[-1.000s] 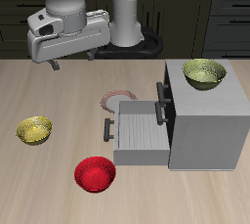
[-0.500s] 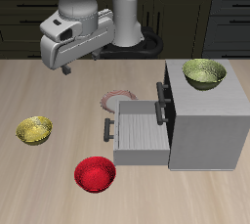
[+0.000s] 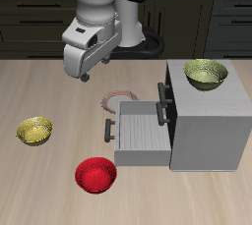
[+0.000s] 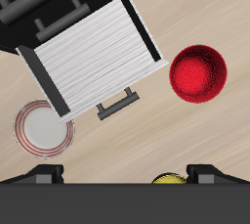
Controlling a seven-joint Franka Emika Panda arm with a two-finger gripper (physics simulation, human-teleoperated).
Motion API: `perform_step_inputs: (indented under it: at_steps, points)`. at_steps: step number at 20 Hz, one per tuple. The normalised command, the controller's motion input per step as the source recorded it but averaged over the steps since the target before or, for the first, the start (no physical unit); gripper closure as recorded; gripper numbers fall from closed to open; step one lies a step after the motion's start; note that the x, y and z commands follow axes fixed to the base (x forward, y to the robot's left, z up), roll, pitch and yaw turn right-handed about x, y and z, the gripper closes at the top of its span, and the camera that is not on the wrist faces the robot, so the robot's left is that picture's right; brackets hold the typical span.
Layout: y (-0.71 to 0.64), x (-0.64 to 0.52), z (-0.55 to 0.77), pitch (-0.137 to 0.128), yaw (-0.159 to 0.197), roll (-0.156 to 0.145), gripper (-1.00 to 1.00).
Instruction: Close the bottom drawer of the white cabinet
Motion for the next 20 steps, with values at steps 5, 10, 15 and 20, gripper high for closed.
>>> perform_step_inputs:
  at_steps: [5,10,15,20]
  points:
    - [0.16,0.01,-0.17,-0.027,0.323,0.001,-1.00]
    - [0.09,-0.04,-0.23,0.037,0.150,0.020,-1.00]
    - [-0.02,-0.12,-0.47,0.040,0.372,-0.024,-1.00]
    - [0.03,-0.11,-0.16,0.040,0.087,0.001,-1.00]
